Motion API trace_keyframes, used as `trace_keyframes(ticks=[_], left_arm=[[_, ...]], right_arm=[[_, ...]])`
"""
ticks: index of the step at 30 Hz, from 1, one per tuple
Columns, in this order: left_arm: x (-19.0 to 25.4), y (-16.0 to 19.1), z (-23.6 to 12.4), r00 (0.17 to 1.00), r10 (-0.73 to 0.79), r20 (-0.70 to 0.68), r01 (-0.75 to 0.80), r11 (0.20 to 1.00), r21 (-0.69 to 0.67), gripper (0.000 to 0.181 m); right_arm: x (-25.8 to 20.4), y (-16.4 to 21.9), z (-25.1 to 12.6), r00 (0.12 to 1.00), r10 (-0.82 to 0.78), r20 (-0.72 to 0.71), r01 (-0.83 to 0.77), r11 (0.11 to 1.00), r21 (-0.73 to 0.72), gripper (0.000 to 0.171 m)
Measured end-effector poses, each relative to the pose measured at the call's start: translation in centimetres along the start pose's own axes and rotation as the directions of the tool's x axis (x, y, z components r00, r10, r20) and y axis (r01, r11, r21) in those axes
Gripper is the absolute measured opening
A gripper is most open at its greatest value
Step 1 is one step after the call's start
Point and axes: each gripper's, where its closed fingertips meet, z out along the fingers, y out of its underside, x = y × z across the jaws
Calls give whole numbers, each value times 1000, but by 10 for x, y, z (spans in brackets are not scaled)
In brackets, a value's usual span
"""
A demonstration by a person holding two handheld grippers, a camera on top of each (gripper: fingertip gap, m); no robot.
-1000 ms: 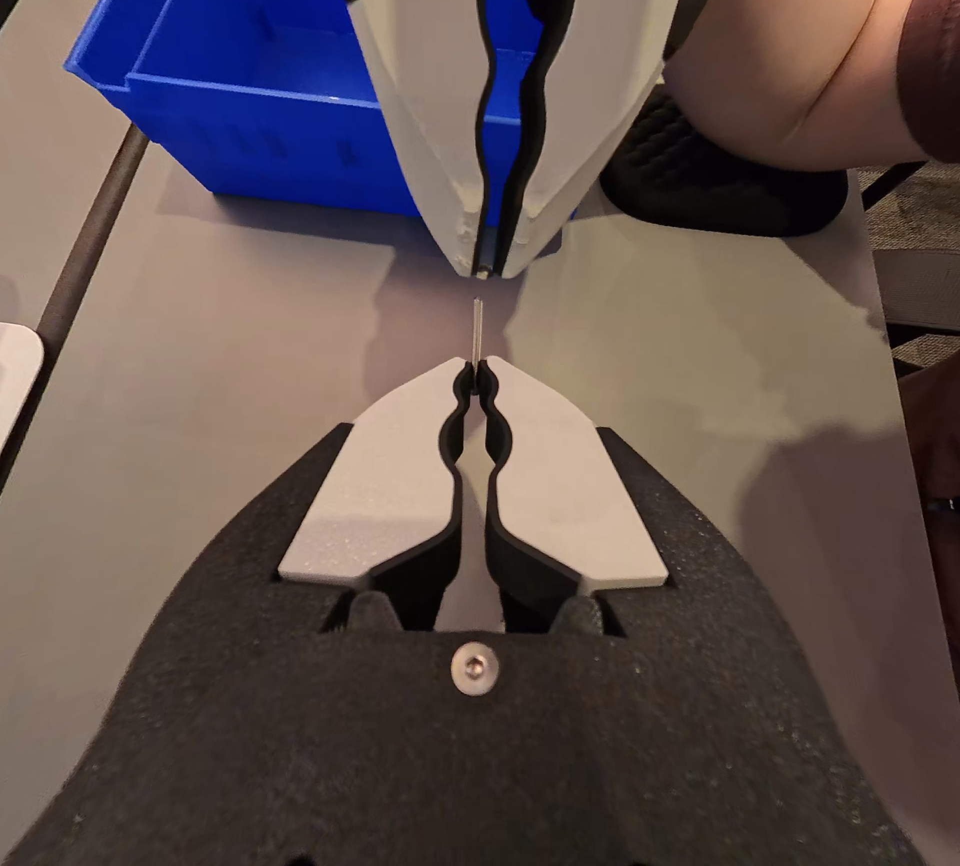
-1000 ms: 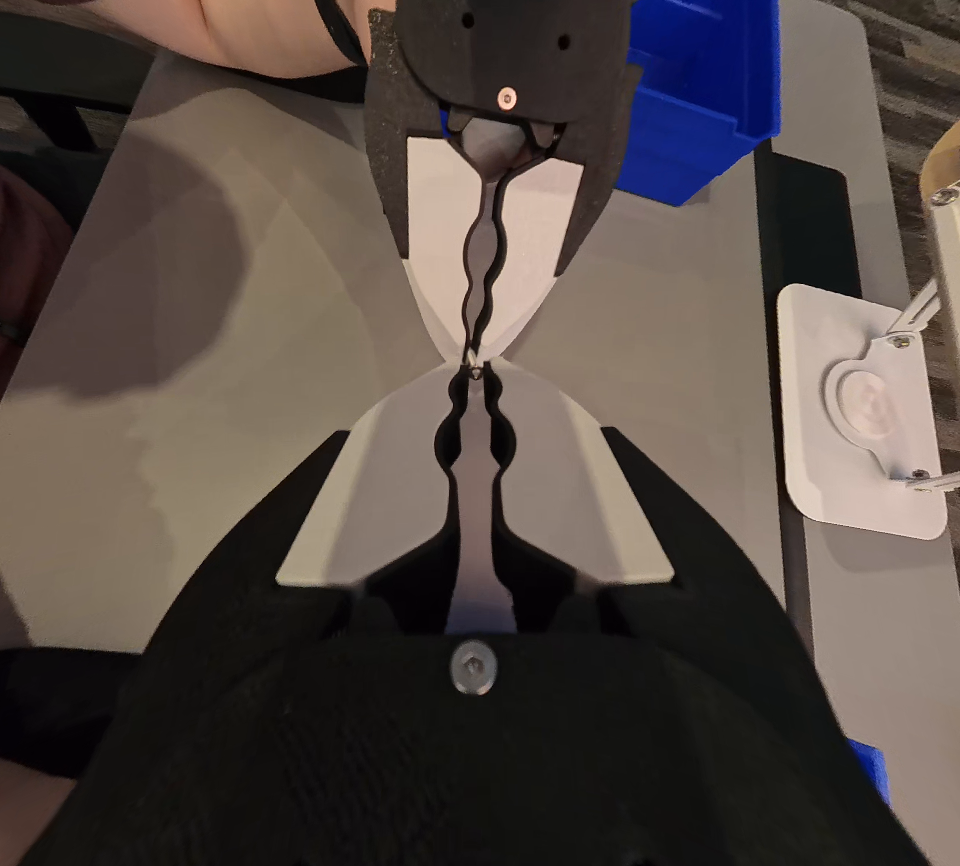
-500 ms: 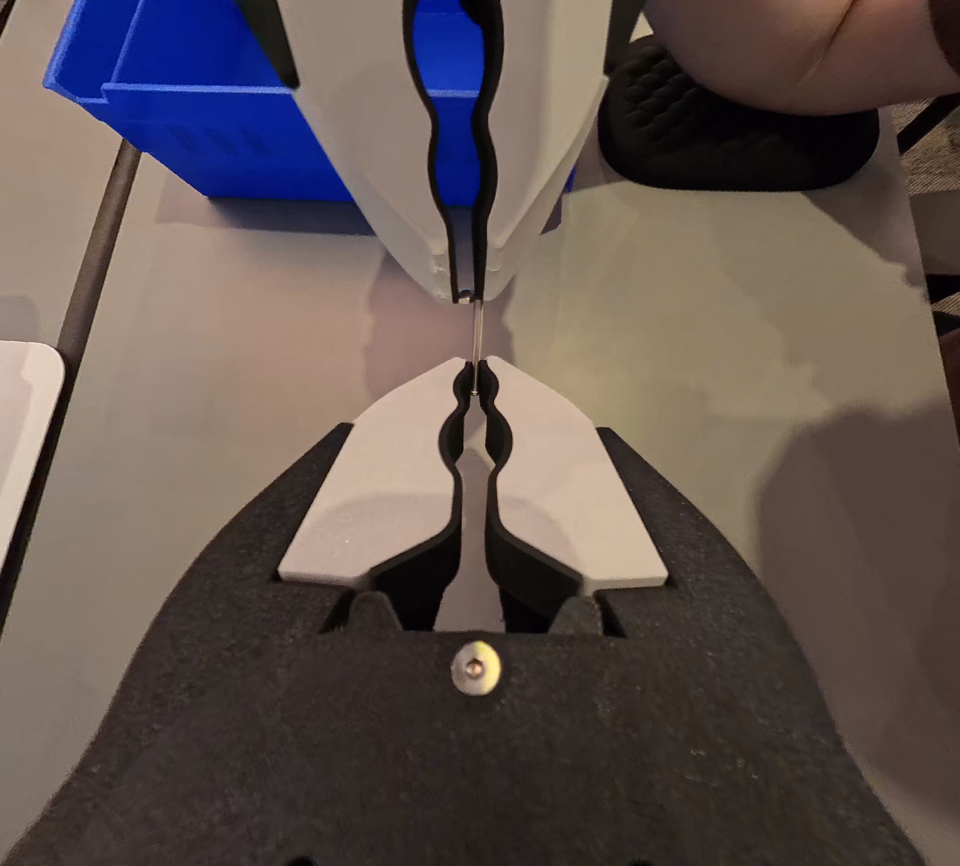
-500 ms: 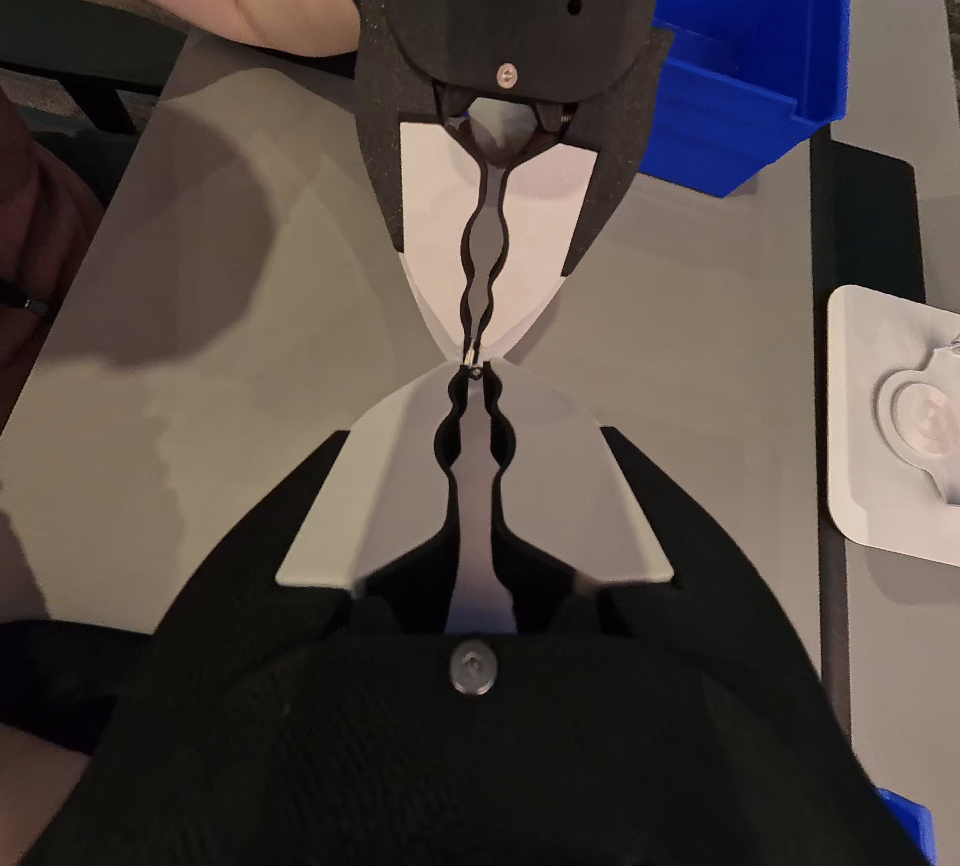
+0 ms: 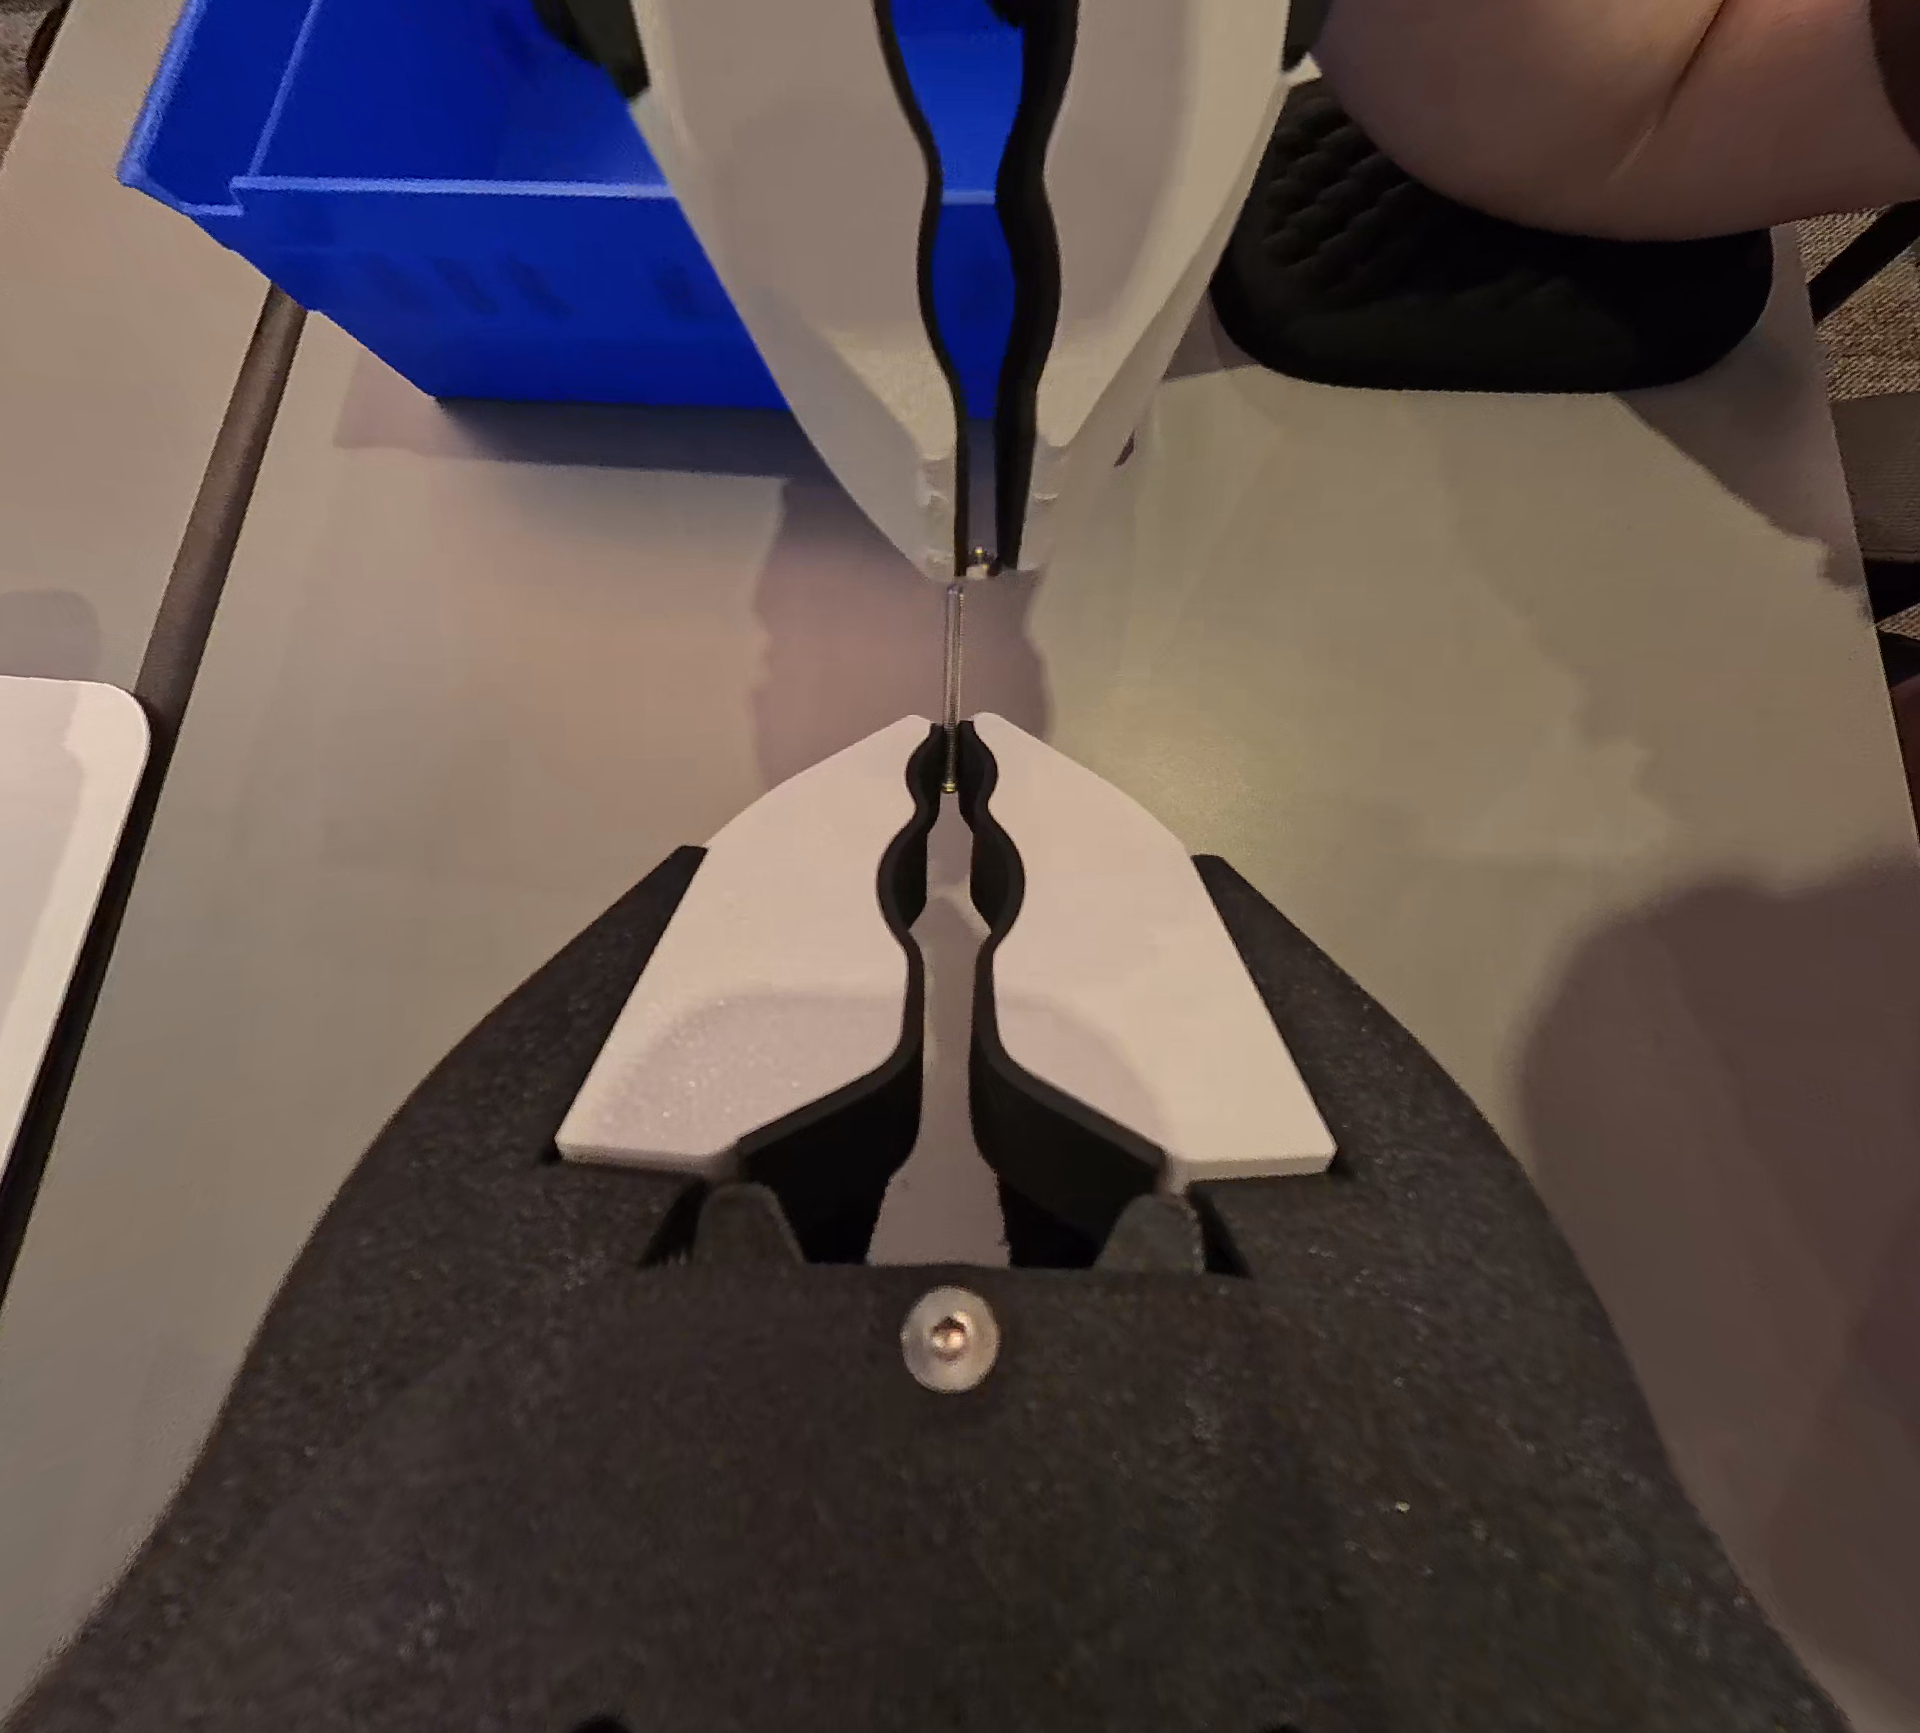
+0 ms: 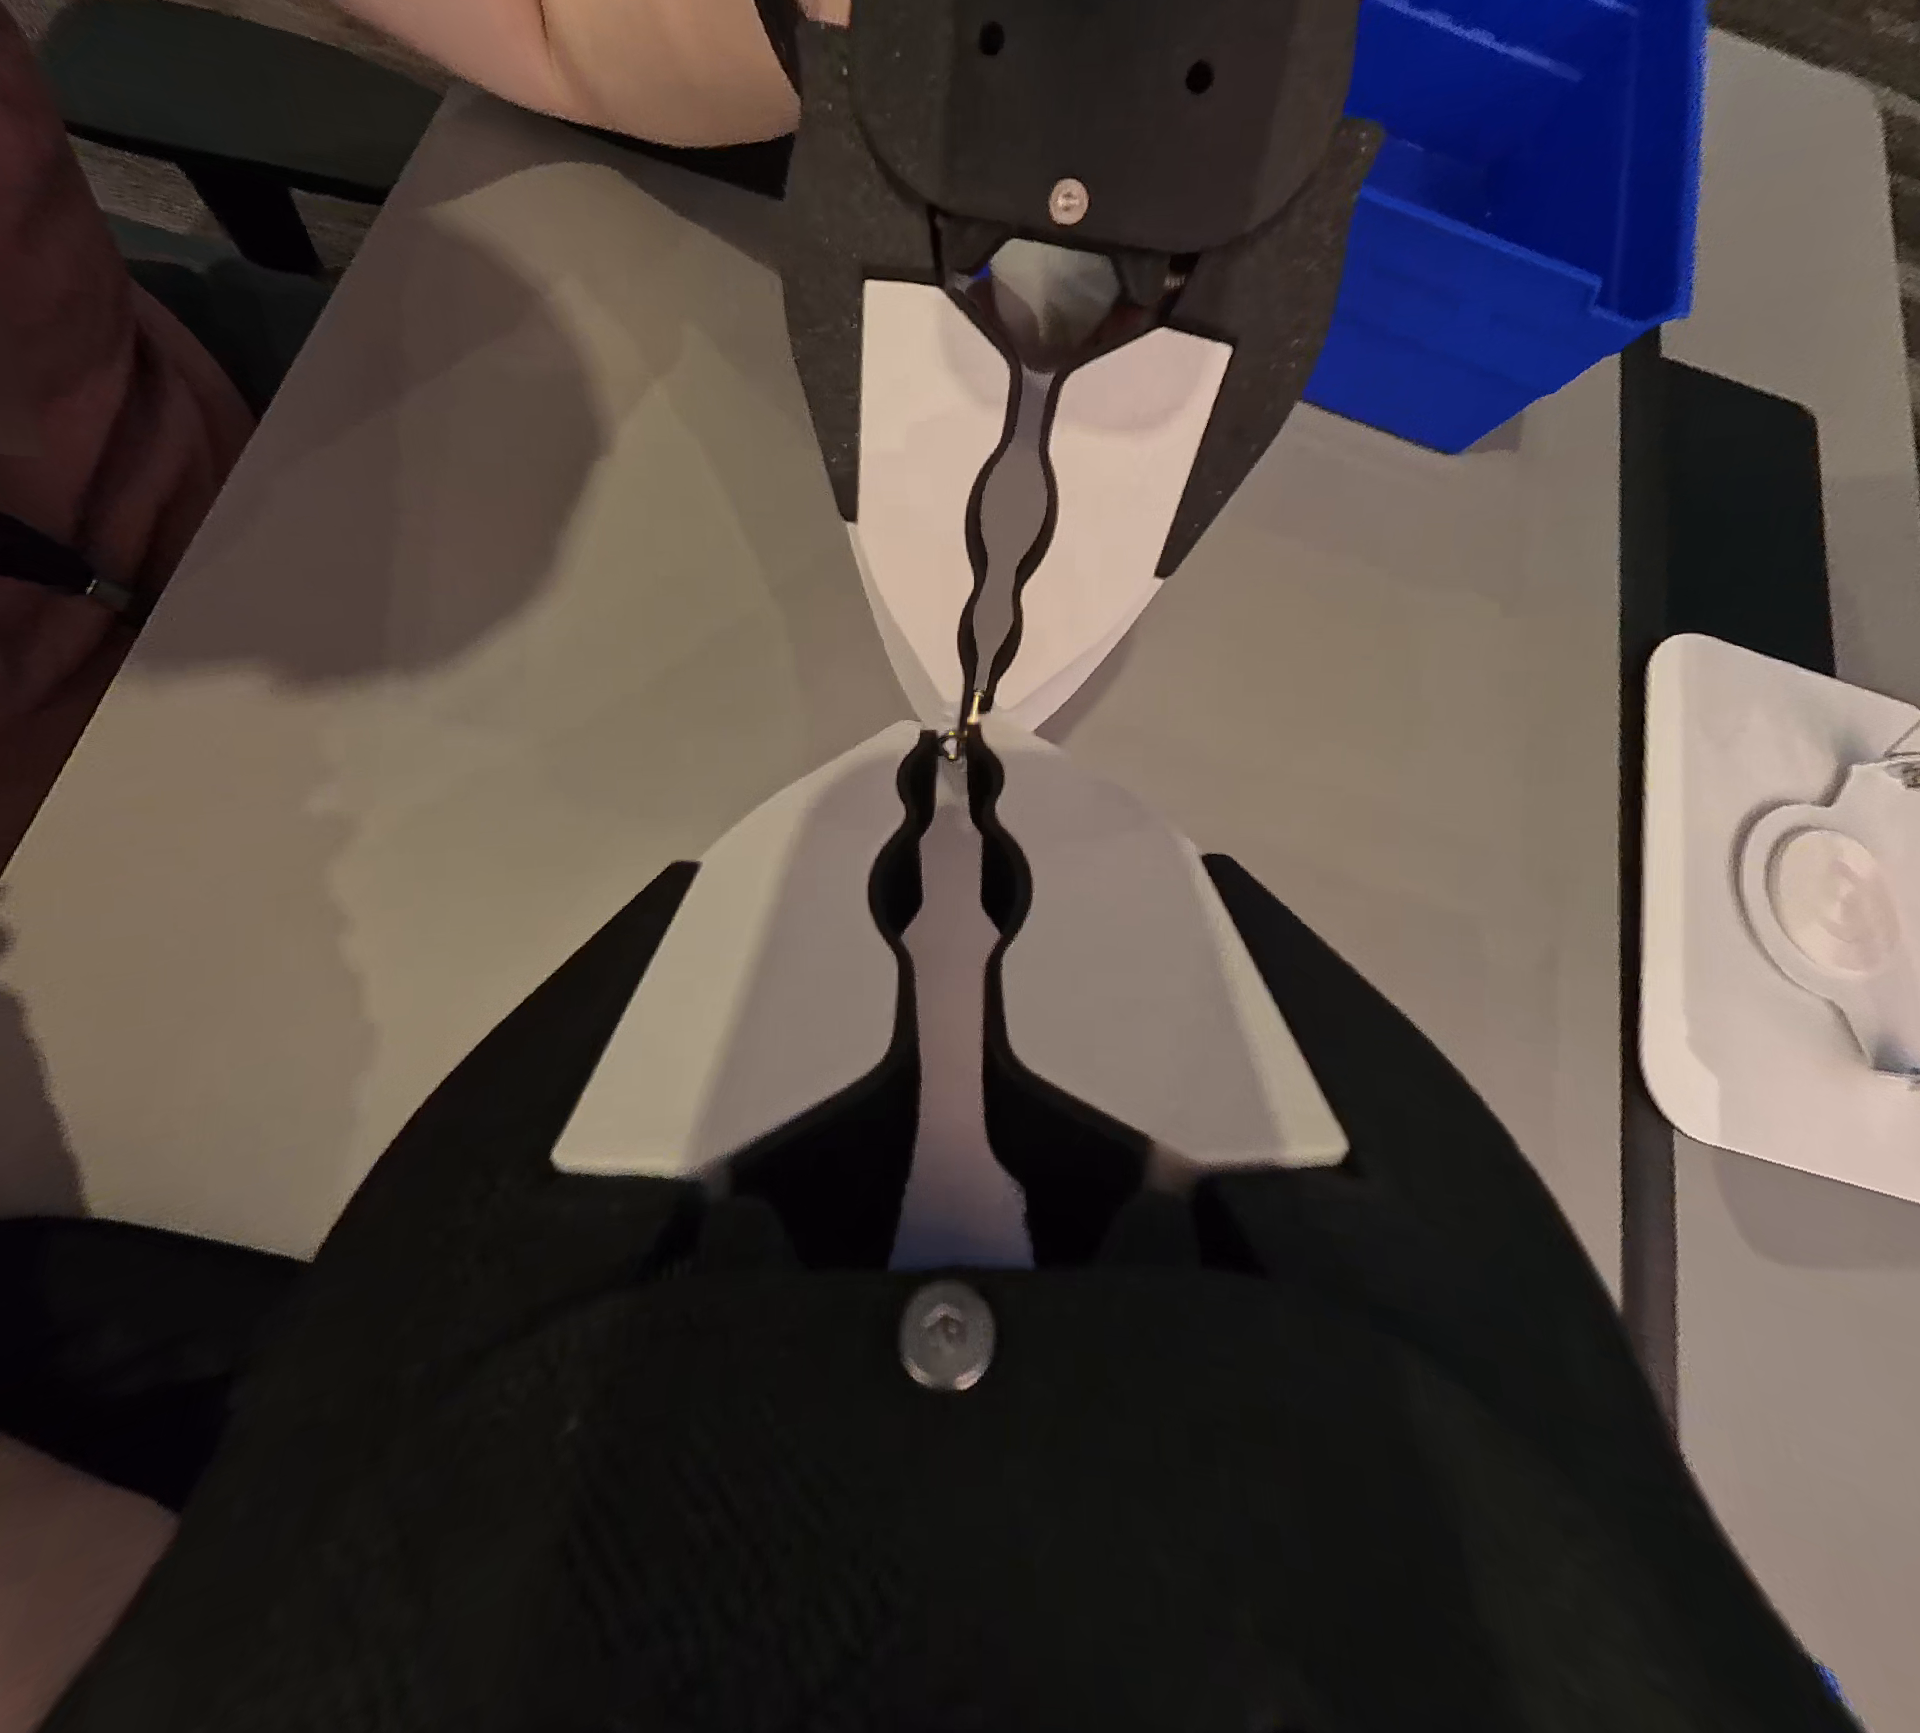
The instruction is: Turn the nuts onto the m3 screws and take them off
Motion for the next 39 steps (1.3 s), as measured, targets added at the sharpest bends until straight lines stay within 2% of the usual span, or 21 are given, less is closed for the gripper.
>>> trace_keyframes(ticks=[5,9,12,33,39], left_arm=[[-3,-11,-6,994,-94,-58,99,990,99,2],[1,-22,-15,985,-119,-126,141,973,180,2],[-1,-23,-16,987,-115,-113,135,973,189,2],[12,-16,-8,992,-40,-122,54,991,121,2],[7,-8,-3,999,-15,-37,17,999,43,2]], right_arm=[[6,1,-4,996,-62,-67,61,998,-21,6],[9,-13,-15,988,-97,-122,105,993,56,6],[7,-18,-20,985,-113,-133,124,989,78,6],[-5,-6,-7,992,-123,-35,124,992,24,6],[-3,1,-1,999,-40,-13,39,999,-19,6]])
